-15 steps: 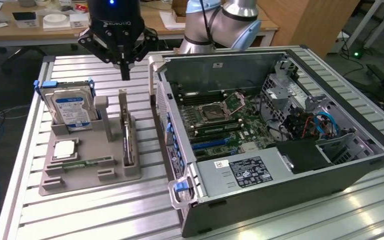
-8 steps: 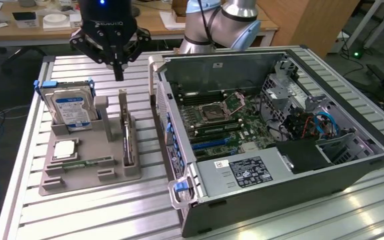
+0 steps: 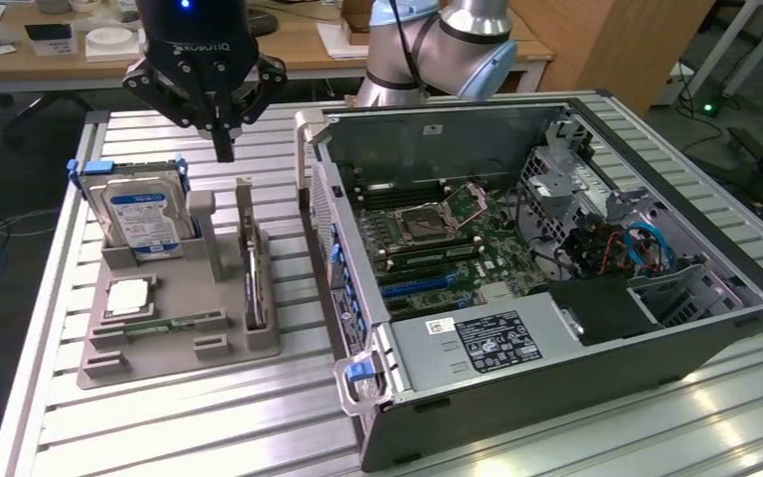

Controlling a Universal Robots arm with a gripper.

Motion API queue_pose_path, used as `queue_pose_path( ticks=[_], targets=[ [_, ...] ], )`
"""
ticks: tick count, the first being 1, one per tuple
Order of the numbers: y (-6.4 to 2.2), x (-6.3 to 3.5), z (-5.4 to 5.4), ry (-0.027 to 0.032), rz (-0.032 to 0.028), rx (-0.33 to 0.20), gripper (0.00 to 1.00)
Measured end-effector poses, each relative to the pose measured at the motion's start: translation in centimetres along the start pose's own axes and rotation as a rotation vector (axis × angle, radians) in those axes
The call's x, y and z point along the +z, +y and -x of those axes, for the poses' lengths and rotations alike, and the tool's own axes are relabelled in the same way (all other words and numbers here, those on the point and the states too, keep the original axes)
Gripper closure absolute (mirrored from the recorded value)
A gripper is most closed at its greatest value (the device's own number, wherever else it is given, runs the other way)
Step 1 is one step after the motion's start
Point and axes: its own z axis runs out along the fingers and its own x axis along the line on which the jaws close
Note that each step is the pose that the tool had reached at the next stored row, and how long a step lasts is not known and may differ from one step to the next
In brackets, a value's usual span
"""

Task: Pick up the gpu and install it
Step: 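Reach for the gpu, then pick up the gpu and move the gpu toward the slot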

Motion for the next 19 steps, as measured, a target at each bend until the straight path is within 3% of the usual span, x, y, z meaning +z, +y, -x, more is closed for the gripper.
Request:
queue_pose_path(
  ticks=[12, 16, 19],
  targets=[
    [0.0, 0.0, 0.0, 0.0, 0.0, 0.0, 0.89],
    [0.0, 0.0, 0.0, 0.0, 0.0001, 0.0, 0.77],
    [0.0, 0.0, 0.0, 0.0, 0.0, 0.0, 0.59]
  ],
)
